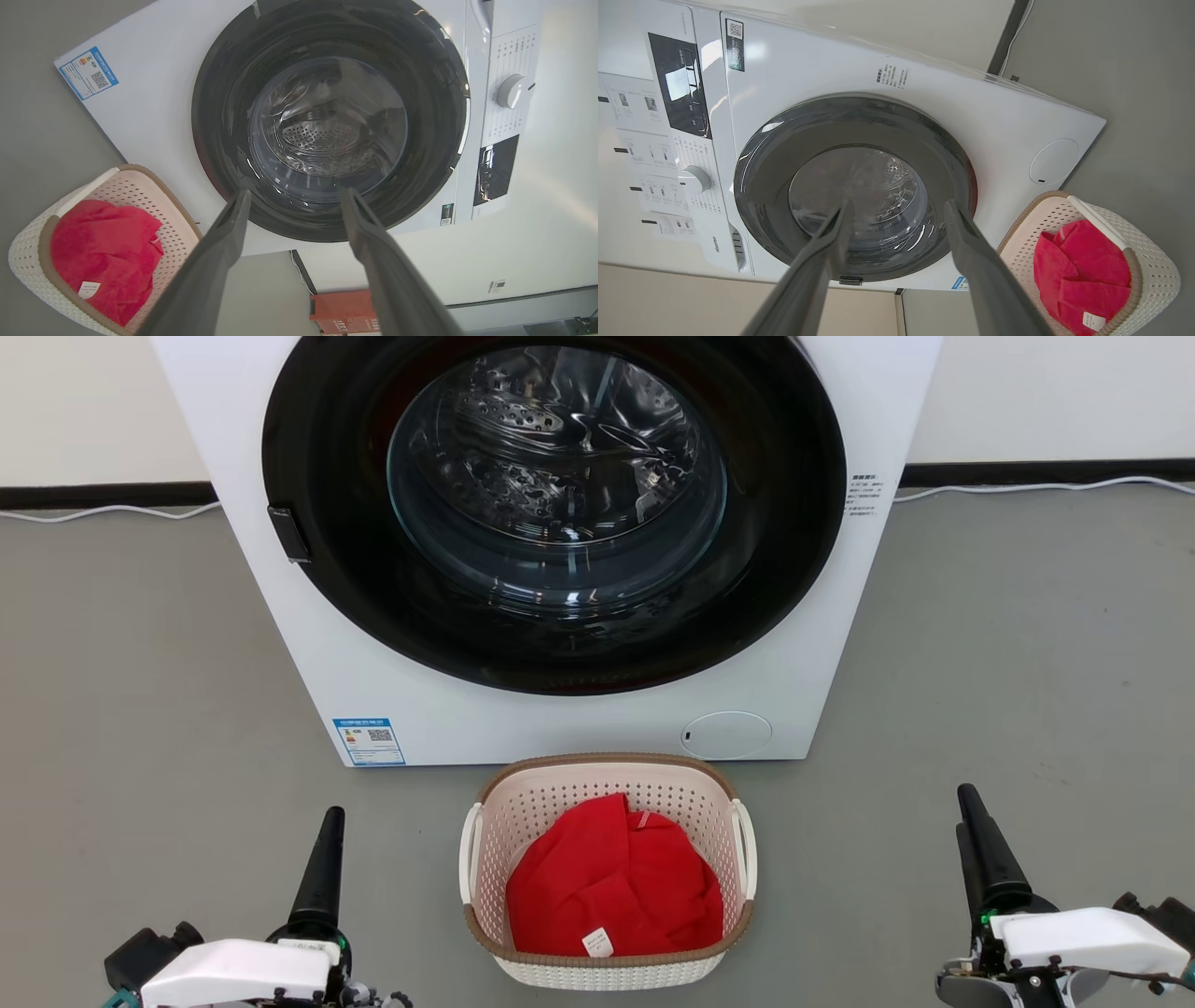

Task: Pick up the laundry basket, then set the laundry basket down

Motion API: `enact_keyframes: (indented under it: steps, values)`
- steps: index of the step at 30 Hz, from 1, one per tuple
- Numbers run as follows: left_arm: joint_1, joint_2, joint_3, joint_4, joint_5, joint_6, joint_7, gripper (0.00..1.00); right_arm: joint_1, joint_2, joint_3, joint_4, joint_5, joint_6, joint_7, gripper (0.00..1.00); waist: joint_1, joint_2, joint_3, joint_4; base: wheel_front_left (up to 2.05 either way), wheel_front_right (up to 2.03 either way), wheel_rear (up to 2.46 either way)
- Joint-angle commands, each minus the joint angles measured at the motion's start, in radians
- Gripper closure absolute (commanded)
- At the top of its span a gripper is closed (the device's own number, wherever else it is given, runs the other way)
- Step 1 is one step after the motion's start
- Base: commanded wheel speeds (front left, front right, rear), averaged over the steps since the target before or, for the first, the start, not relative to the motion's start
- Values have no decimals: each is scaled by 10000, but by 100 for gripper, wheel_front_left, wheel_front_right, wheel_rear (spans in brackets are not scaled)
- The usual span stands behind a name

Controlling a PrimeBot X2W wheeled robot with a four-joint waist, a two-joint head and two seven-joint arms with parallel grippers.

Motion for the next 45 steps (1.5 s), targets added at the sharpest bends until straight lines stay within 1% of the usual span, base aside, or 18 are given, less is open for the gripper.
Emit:
enact_keyframes:
  steps: [1, 8, 12, 18, 27, 45]
  values:
    - [-471, 85, 96, -347, 298, -51, -103, 0, -320, -167, 131, -371, -279, 35, -159, 0, -1, 0, -4, 0, 0, 0, 0]
    - [-494, 97, -145, -290, 1720, -49, -306, 0, -348, -316, 385, -415, -1397, 39, -363, 0, -1, 0, -33, -8, 0, 0, 0]
    - [-545, 104, -241, -365, 2655, 63, -424, 0, -357, -363, 493, -441, -2012, 42, -480, 0, -1, 0, -45, -11, 0, 0, 0]
    - [-551, 114, -369, -527, 3688, 251, -600, 0, -365, -526, 638, -488, -3072, 46, -656, 0, -1, 0, -51, -25, 0, 0, 0]
    - [-590, 130, -448, -532, 4659, 428, -865, 0, -332, -582, 655, -594, -4636, 51, -922, 0, -1, 0, -64, -51, 0, 0, 0]
    - [-685, 161, -647, -778, 6518, 587, -1393, 0, -269, -743, 952, -823, -6704, 63, -1449, 0, -1, 0, -47, -23, 0, 0, 0]
